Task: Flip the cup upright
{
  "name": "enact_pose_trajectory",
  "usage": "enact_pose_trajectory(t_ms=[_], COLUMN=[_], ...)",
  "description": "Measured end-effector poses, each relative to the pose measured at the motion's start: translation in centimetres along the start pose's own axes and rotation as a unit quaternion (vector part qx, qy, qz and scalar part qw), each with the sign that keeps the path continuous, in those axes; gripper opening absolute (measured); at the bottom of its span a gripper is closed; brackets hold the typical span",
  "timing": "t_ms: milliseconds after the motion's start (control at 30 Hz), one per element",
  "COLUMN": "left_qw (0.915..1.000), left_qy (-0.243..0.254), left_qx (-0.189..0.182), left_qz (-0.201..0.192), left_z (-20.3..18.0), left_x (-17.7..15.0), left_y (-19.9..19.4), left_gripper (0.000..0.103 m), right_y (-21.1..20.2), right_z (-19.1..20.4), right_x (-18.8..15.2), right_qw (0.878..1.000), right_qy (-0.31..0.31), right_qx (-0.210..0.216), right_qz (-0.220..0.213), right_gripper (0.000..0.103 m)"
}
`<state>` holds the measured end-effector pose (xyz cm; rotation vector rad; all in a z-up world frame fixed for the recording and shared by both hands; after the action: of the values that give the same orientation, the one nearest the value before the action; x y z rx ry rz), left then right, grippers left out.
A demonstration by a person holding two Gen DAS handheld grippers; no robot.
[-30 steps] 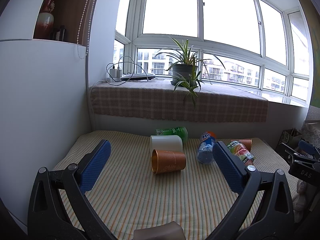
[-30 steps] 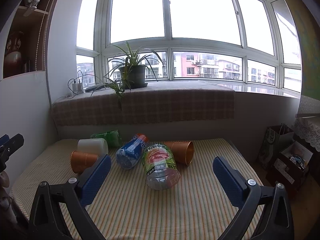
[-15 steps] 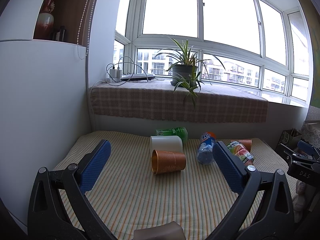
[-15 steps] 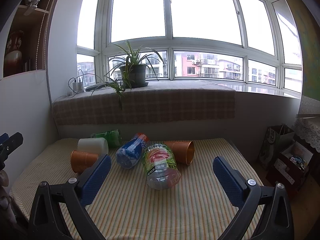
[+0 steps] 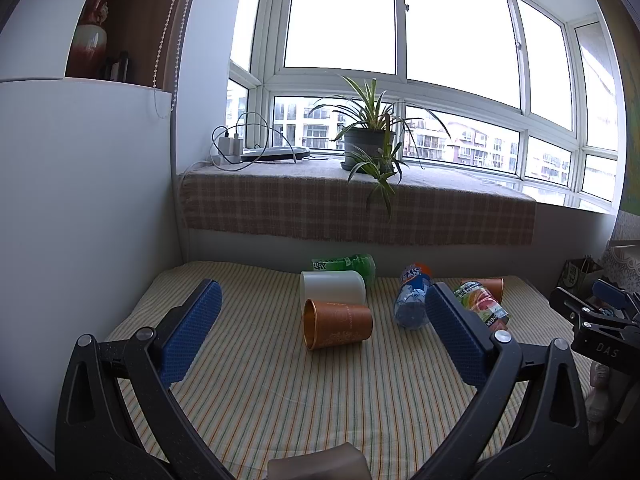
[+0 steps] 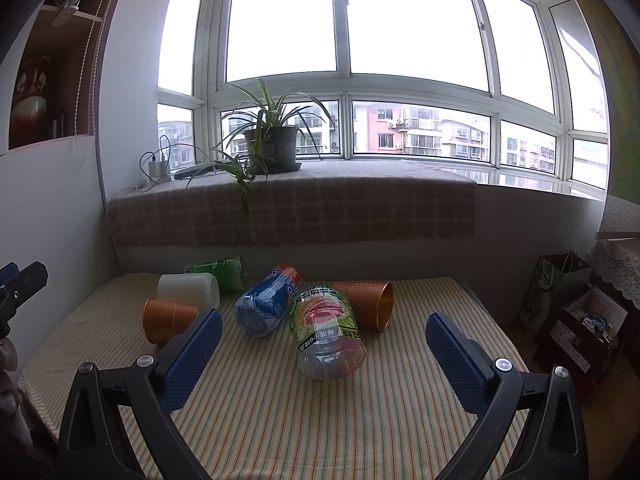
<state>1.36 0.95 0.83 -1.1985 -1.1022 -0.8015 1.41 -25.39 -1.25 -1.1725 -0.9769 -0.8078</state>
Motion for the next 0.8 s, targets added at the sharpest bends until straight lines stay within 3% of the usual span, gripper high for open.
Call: enact_pose_trajectory(t_ms=[533,800], left_qw=[0.9998,0.9993], left_qy=[0.0,0.002], left_qx=[0.008,0.009], left_qz=[0.015,0.035], left_z=[1.0,2.4], left_x=[-0.5,-1.5], left_y=[1.6,2.8], left_gripper=[0.103,0.103], right_y=[2.6,6.8], right_z=[1.8,4.7], right_x=[0.7,3.0], right_qw=[0.998,0.984], right_qy=[-0.045,-0.133], right_qx=[0.032,0.113], right_qz=[0.015,0.041], right_gripper=[0.103,0.103])
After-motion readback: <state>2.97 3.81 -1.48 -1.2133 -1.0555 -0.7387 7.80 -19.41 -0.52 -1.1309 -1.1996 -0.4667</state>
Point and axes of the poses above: each gripper's, at about its wrist camera, not at the fingertips, and y roughly the way its jaws point, z to its left, x to its top, the point moved 2 cm from there along y, roughly the way its jaws point, and after that the axes turned 12 degrees about x, right-handed, at the moved point
